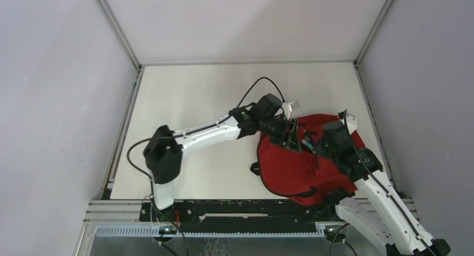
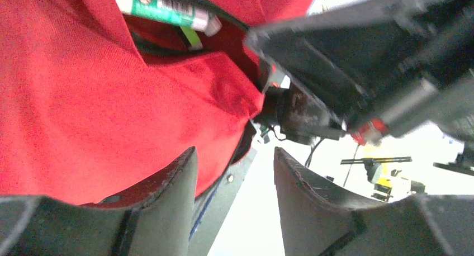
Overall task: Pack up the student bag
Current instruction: Place the stationery in the student bag.
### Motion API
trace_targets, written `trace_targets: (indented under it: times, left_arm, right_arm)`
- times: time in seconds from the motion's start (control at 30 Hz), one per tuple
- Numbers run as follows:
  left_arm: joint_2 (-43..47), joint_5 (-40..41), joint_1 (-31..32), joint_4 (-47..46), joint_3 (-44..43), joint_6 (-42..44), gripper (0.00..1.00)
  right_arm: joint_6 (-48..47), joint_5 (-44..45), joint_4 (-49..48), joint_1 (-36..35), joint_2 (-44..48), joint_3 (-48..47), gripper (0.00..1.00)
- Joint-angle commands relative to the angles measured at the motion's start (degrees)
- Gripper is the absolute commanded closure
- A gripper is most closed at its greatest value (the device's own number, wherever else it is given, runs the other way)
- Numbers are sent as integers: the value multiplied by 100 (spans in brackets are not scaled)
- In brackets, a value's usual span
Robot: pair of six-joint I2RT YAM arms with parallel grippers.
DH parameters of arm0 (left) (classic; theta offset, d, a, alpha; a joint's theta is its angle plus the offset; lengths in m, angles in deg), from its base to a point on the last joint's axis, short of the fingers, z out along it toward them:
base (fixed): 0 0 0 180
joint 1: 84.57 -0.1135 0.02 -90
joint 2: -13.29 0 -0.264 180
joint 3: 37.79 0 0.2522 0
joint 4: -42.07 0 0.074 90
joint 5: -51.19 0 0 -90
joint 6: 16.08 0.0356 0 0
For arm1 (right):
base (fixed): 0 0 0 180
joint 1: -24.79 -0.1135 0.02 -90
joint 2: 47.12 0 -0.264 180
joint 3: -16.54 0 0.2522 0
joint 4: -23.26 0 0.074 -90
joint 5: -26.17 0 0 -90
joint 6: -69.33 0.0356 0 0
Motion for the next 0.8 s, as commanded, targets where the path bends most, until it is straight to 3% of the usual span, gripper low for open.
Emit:
trace_targets:
  times: [0.0, 0.2, 0.27, 0.33, 0.5, 0.67, 0.77]
  left_arm:
    - [810, 60, -196, 22, 698, 434, 44]
    - [646, 1422, -1272, 132, 1414, 460, 30]
    - [583, 1560, -1482, 111, 1578, 575, 22]
    - [365, 1418, -1687, 67, 1622, 657, 21]
    - [-240, 374, -1789, -572, 1469, 328, 27]
    - [-671, 12, -1675, -967, 1027, -41, 32]
    - [-985, -102, -1583, -823, 561, -112, 45]
  right_arm:
    - [33, -97, -248, 15, -15, -13, 100]
    - [40, -228, -350, 14, 79, 67, 100]
    - [55, -239, -289, 8, 84, 67, 100]
    - [79, -206, -220, 3, 109, 104, 100]
    - [133, -268, -376, 3, 182, 324, 100]
    - [116, -381, -435, -14, 168, 348, 100]
    - [78, -345, -441, 6, 261, 342, 100]
